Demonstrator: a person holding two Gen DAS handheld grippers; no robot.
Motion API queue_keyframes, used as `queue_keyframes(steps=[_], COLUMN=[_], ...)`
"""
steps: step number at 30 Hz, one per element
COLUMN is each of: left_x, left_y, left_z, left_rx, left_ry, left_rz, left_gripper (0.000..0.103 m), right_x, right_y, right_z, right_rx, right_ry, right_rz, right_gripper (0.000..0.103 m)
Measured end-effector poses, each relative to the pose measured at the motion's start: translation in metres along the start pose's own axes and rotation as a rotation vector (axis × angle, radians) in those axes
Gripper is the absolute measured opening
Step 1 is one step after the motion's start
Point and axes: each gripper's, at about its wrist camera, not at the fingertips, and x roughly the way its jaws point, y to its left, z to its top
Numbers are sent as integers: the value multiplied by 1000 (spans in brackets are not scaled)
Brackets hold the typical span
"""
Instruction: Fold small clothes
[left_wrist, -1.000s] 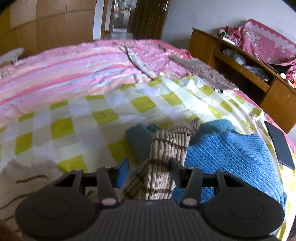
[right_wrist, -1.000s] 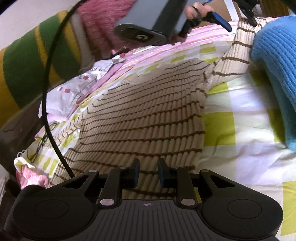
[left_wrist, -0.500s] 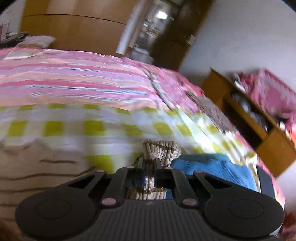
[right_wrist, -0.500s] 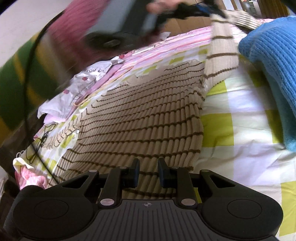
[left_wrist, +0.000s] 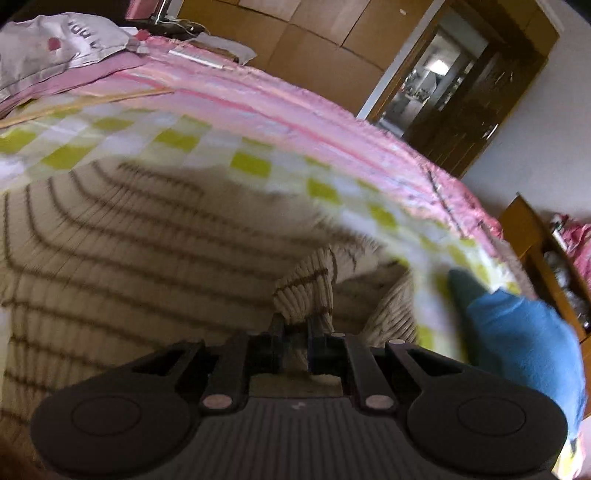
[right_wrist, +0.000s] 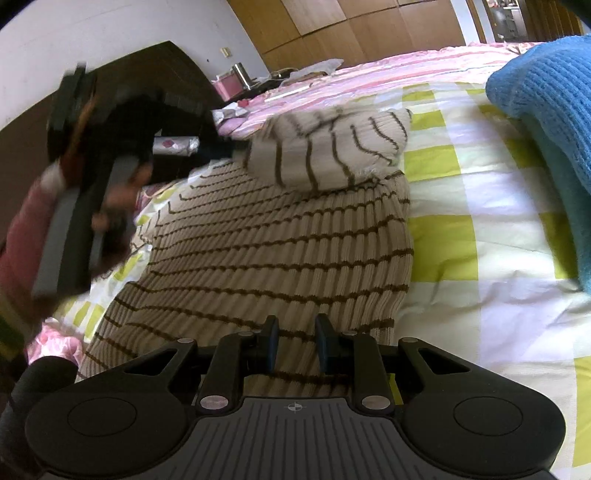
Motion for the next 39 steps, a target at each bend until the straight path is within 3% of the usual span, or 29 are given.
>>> queue_keyframes(steps=[7, 12, 18, 26, 27, 32, 34, 39], left_x=[-14, -26, -27, -27, -28, -28, -29, -31], left_y=[5, 11, 20, 44, 46, 54, 56, 59], left_z=[-22, -31, -41, -46, -44, -41, -40, -37], left_rx=[107, 221, 289, 286, 281, 246, 231, 211], left_ry=[-26, -70, -99, -36, -32, -11, -5, -5], left_rz=[28, 105, 135, 69, 58, 14, 0, -22], left_gripper=[21, 31, 31, 31, 31, 33, 34, 37], right_x=[-1, -6, -3, 39, 48, 93, 109, 146], right_y=[3, 9, 25, 48, 48, 39, 29, 10], right_z=[-3, -1, 21, 92, 101, 143, 157, 178], right_rx=[-31, 0, -14, -39, -26, 74, 127, 245], right_ry=[-10, -24, -37, -31, -30, -30, -31, -1], right_rz=[-15, -36, -50, -84, -93, -128, -150, -124], right_gripper=[23, 24, 24, 26, 31, 35, 43, 48])
